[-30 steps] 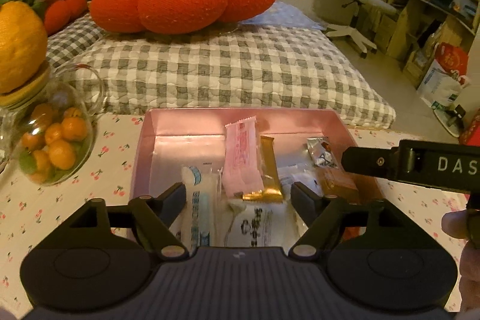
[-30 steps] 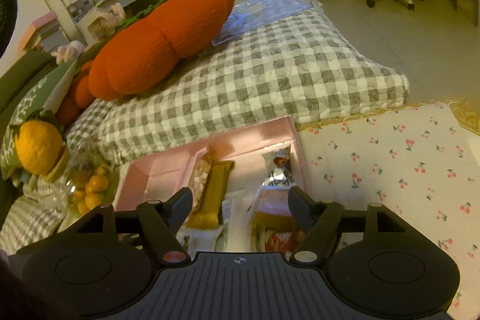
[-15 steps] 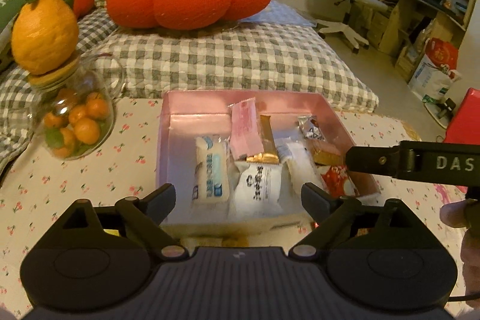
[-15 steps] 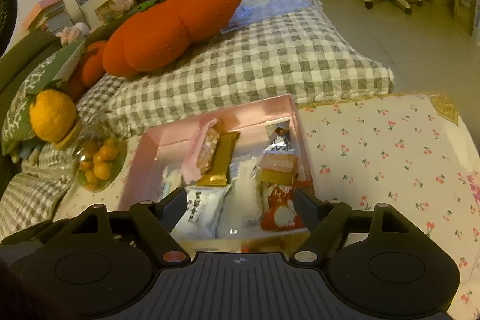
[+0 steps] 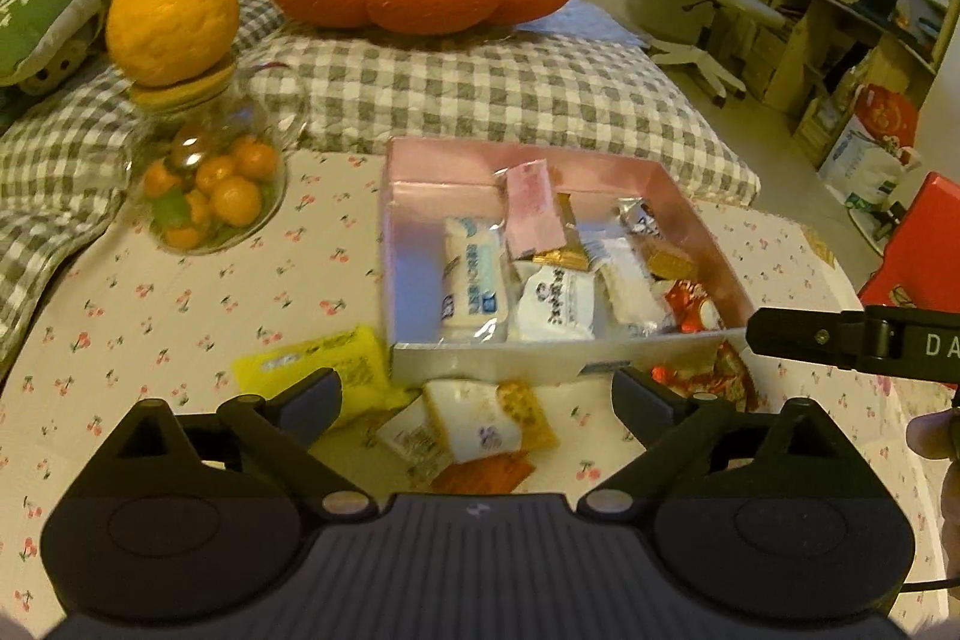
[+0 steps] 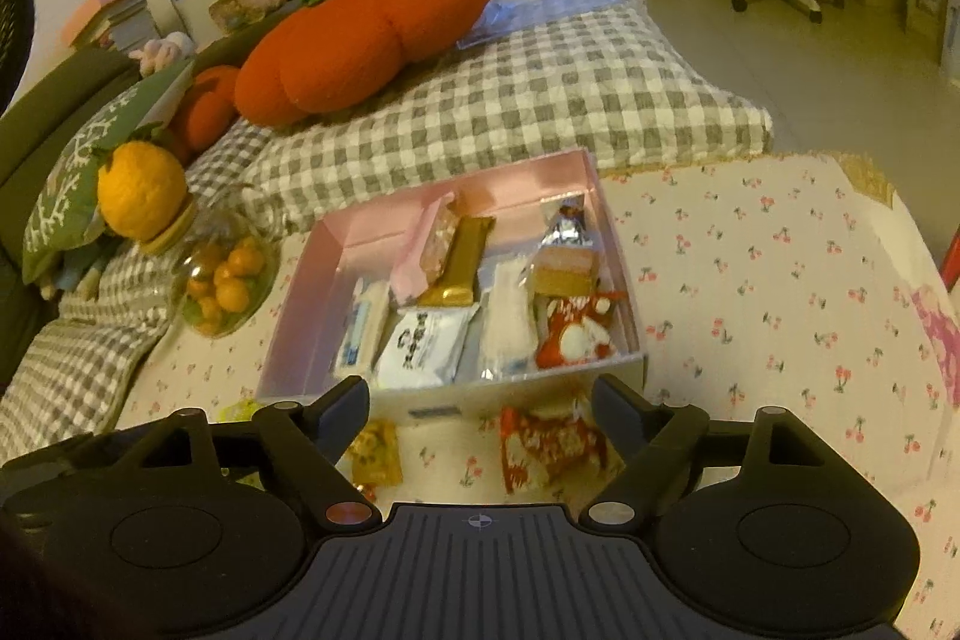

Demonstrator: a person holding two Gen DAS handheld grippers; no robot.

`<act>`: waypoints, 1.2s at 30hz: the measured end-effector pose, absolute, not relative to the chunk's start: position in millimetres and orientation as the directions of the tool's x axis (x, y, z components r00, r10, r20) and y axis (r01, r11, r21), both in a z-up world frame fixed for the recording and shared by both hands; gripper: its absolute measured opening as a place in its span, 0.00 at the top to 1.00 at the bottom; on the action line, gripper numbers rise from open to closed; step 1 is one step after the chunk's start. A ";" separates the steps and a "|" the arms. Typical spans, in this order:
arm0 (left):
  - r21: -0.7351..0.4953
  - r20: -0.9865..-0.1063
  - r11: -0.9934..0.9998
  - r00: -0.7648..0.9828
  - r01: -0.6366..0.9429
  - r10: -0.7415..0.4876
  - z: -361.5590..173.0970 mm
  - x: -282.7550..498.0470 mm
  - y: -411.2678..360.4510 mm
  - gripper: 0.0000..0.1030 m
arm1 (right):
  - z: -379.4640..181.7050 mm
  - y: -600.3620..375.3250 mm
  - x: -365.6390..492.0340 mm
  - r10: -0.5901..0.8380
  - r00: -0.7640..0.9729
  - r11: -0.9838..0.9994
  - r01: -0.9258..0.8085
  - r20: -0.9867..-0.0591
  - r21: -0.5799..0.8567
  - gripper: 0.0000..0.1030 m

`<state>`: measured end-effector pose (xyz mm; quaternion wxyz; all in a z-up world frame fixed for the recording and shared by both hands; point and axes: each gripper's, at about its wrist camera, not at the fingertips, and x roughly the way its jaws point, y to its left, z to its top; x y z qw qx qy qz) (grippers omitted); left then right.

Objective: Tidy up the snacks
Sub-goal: 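Move both tools back from the box toward the yellow packet and lotus biscuit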

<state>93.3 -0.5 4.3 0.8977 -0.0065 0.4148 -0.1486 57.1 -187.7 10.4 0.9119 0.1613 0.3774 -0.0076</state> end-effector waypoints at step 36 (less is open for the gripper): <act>-0.034 -0.694 0.914 0.648 0.405 -0.313 -52.6 122.9 80.3 0.13 | -50.3 -118.1 45.2 0.119 0.683 0.993 -0.097 -0.720 0.072 0.16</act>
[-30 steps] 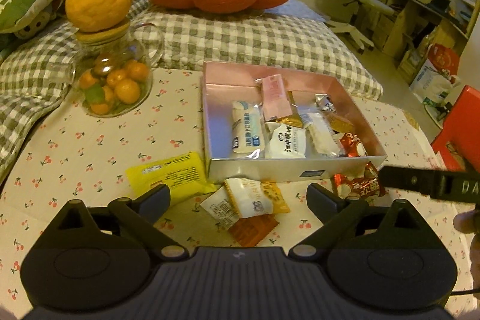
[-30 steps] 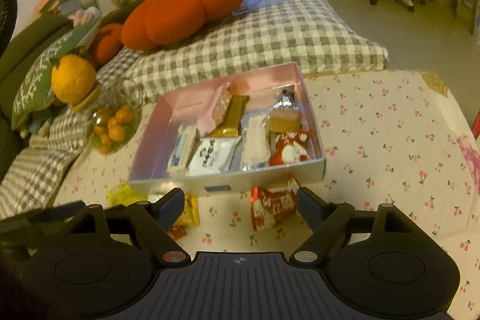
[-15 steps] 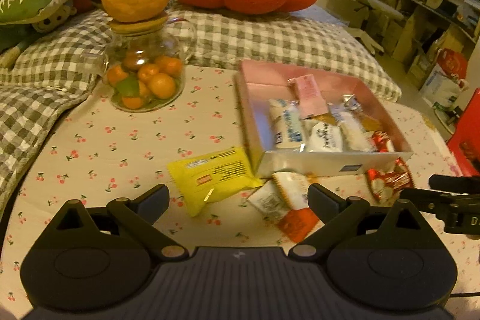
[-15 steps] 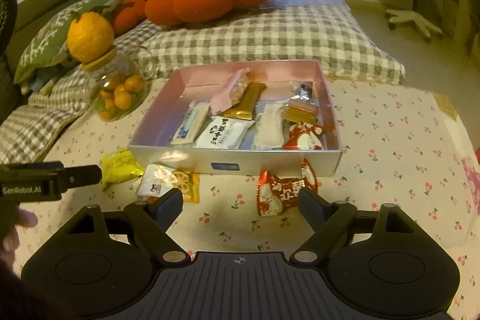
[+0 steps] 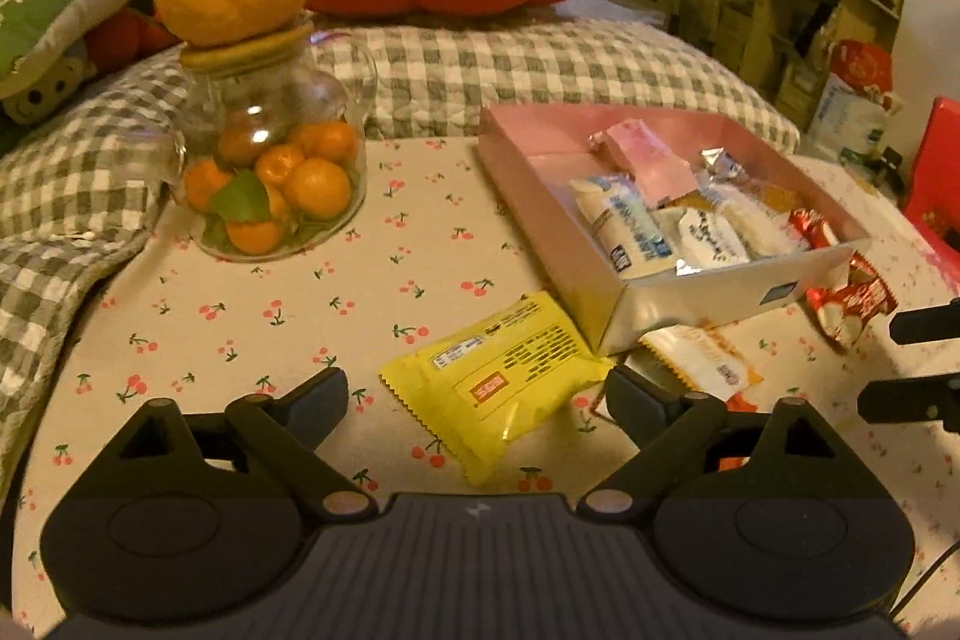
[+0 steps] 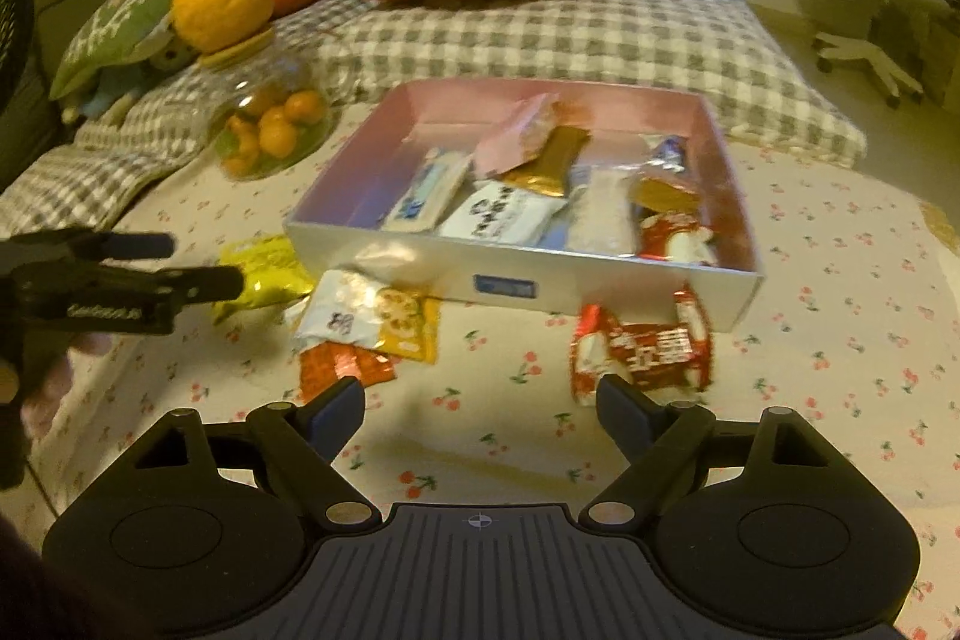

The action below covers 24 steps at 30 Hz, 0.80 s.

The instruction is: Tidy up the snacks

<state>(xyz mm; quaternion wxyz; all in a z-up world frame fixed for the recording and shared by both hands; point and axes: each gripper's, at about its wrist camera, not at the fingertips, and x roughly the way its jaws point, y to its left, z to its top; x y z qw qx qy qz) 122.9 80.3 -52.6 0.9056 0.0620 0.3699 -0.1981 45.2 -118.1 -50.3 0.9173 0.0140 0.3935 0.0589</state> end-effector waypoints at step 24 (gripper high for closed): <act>-0.001 -0.731 0.896 0.611 0.444 -0.304 -68.6 134.6 66.3 0.35 | -78.1 -90.2 105.1 0.215 0.673 0.965 -0.033 -0.707 0.262 0.19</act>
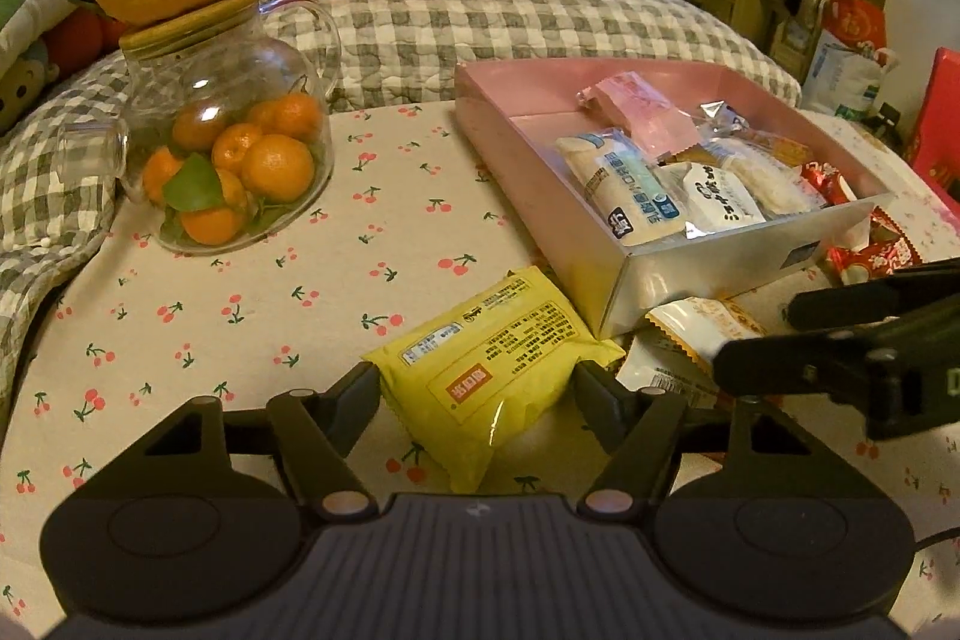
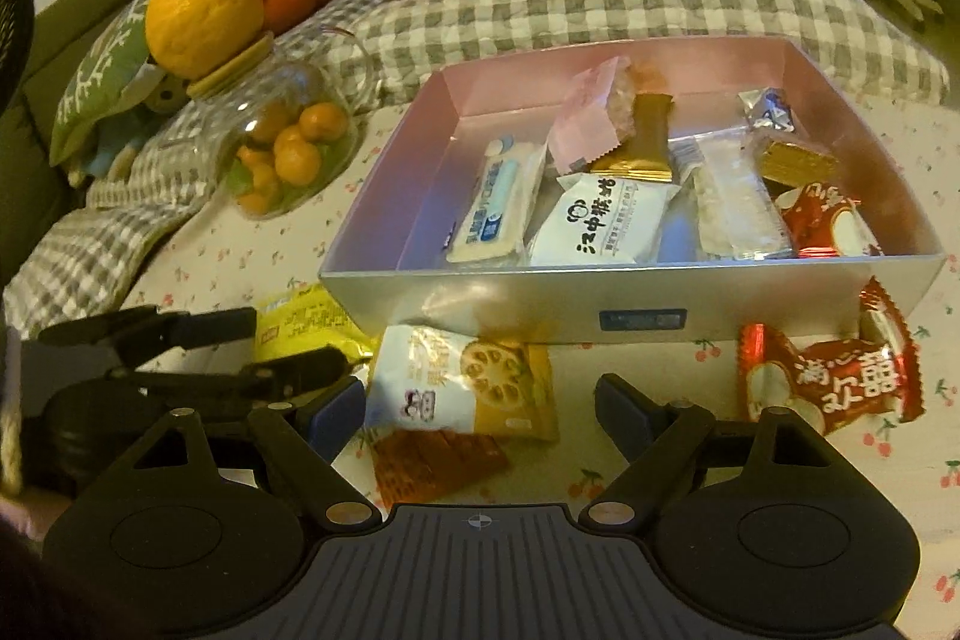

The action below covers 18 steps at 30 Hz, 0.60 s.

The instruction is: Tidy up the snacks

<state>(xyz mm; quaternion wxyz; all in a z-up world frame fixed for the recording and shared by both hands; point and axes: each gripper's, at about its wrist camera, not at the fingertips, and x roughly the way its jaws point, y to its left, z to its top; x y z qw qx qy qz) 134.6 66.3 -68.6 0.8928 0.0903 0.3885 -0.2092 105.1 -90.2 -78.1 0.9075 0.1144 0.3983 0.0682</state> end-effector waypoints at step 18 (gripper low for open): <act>0.003 -0.782 0.868 0.542 0.496 -0.307 -65.7 114.8 71.6 0.58 | -76.1 -109.7 86.7 0.205 0.673 0.977 -0.099 -0.710 0.188 0.62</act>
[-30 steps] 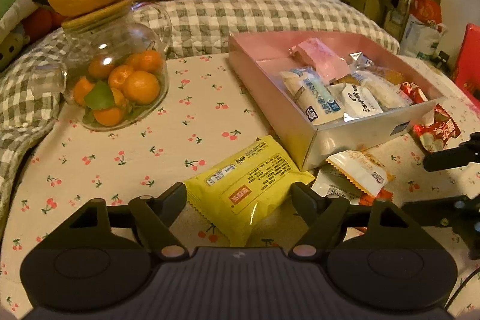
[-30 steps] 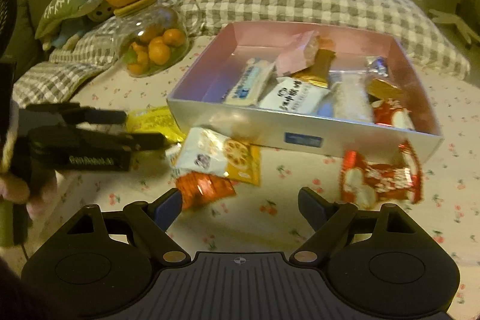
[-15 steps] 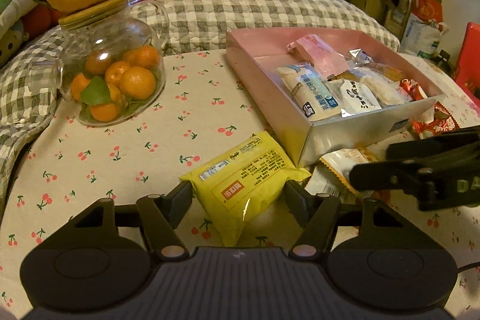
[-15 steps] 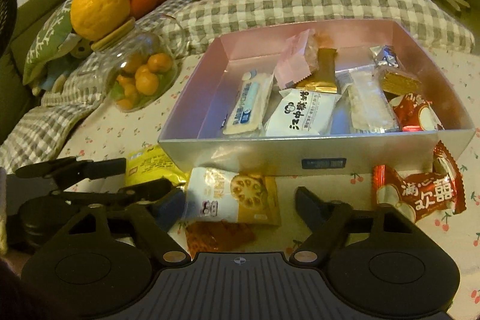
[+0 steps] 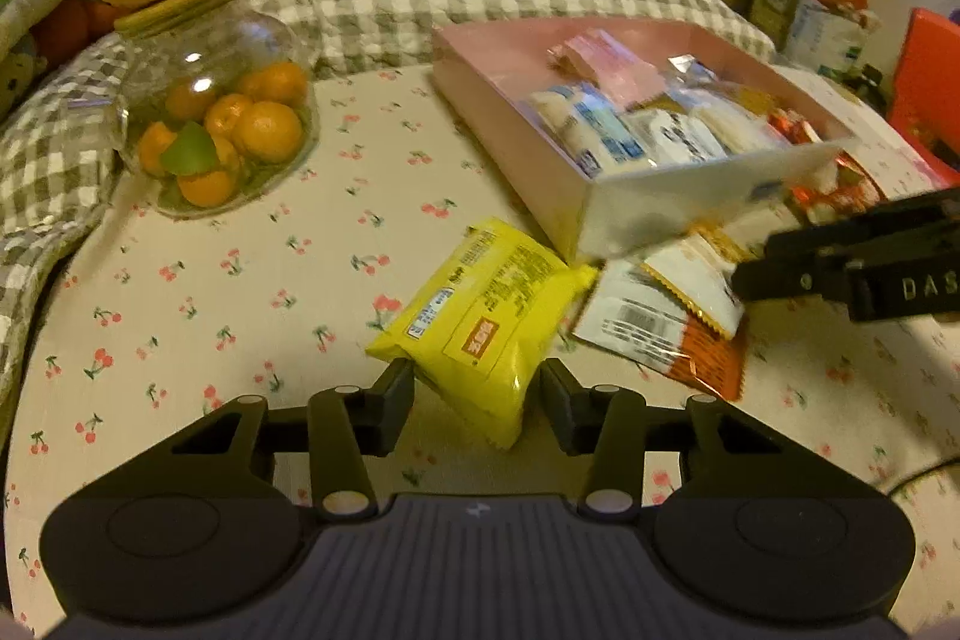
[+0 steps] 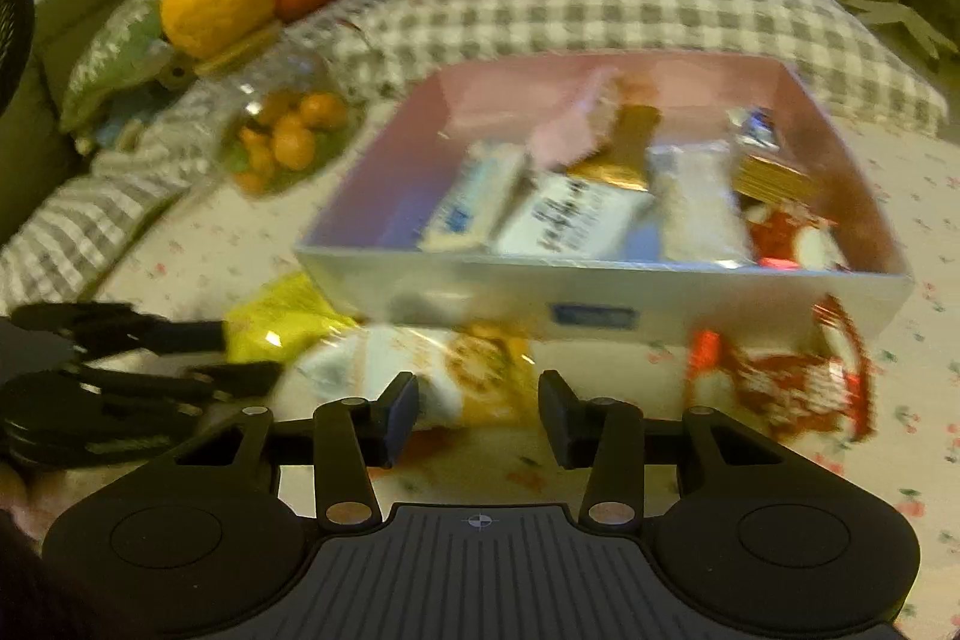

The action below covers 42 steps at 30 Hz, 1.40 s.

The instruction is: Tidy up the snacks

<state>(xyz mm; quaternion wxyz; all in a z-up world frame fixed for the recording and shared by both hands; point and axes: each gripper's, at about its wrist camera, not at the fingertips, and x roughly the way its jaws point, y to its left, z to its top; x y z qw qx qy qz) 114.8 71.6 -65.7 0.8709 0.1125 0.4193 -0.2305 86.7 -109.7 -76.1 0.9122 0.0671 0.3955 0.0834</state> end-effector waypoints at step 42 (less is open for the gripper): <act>-0.005 -0.771 0.836 0.530 0.549 -0.353 -56.6 113.2 79.3 0.50 | -69.5 -128.4 72.8 0.217 0.622 0.973 -0.071 -0.753 0.222 0.46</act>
